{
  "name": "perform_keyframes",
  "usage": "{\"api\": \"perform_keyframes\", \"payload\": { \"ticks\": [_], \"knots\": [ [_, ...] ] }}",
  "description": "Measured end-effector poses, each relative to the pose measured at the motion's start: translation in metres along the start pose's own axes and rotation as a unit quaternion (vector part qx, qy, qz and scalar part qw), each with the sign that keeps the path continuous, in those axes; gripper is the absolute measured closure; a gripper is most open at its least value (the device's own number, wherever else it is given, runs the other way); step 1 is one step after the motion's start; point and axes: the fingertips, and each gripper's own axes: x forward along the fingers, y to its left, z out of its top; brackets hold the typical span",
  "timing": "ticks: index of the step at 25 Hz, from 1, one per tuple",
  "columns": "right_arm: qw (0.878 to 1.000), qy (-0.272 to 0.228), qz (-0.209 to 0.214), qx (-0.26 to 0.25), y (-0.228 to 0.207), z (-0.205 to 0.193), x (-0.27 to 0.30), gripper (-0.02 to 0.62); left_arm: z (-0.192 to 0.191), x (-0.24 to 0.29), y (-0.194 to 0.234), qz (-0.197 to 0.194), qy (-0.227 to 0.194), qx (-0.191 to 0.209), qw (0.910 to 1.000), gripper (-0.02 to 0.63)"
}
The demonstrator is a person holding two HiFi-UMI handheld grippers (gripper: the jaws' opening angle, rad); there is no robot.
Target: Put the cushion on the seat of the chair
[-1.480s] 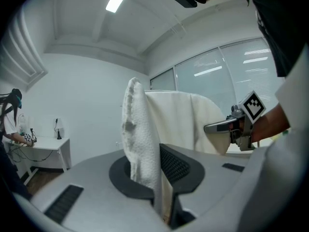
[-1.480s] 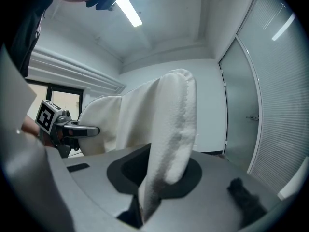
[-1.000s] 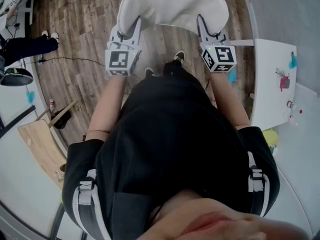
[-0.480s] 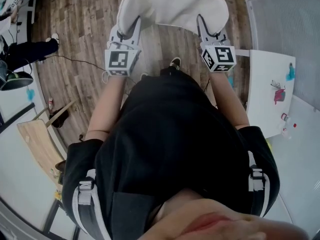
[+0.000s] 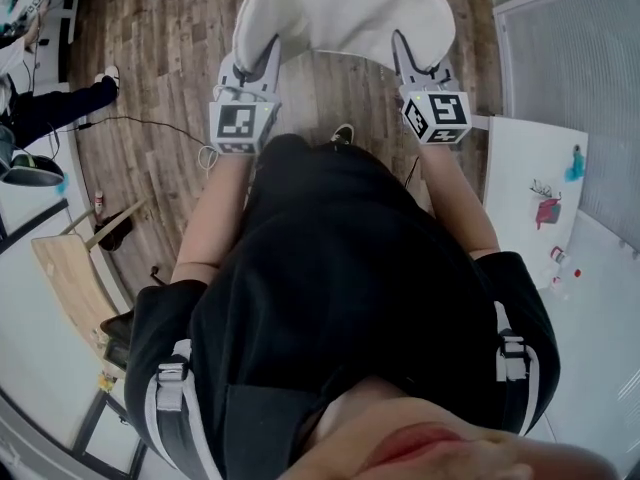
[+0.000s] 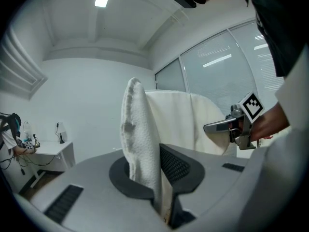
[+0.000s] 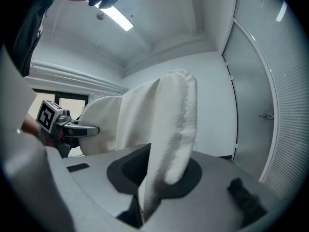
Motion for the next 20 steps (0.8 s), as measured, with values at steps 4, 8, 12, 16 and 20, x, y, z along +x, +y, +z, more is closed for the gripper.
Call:
{"api": "perform_keyframes", "payload": {
  "ticks": [4, 8, 12, 16, 20],
  "knots": [
    [1.0, 0.001, 0.003, 0.0, -0.019, 0.0, 0.004, 0.545, 0.003, 0.016, -0.007, 0.002, 0.002, 0.001, 1.0, 0.549],
    [1.0, -0.002, 0.004, 0.0, -0.031, 0.001, 0.01, 0.545, 0.005, 0.031, -0.007, 0.003, 0.002, 0.001, 1.0, 0.551],
    [1.0, -0.002, 0.004, -0.004, -0.04, 0.005, 0.024, 0.545, 0.007, 0.046, 0.002, 0.003, 0.002, 0.0, 1.0, 0.55],
    [1.0, 0.001, -0.002, -0.008, -0.052, 0.008, 0.044, 0.545, 0.007, 0.068, 0.013, -0.003, -0.002, -0.001, 1.0, 0.551],
    [1.0, 0.008, -0.008, -0.014, -0.064, 0.012, 0.069, 0.545, 0.005, 0.095, 0.029, -0.012, -0.001, -0.007, 0.9999, 0.551]
  ]
}}
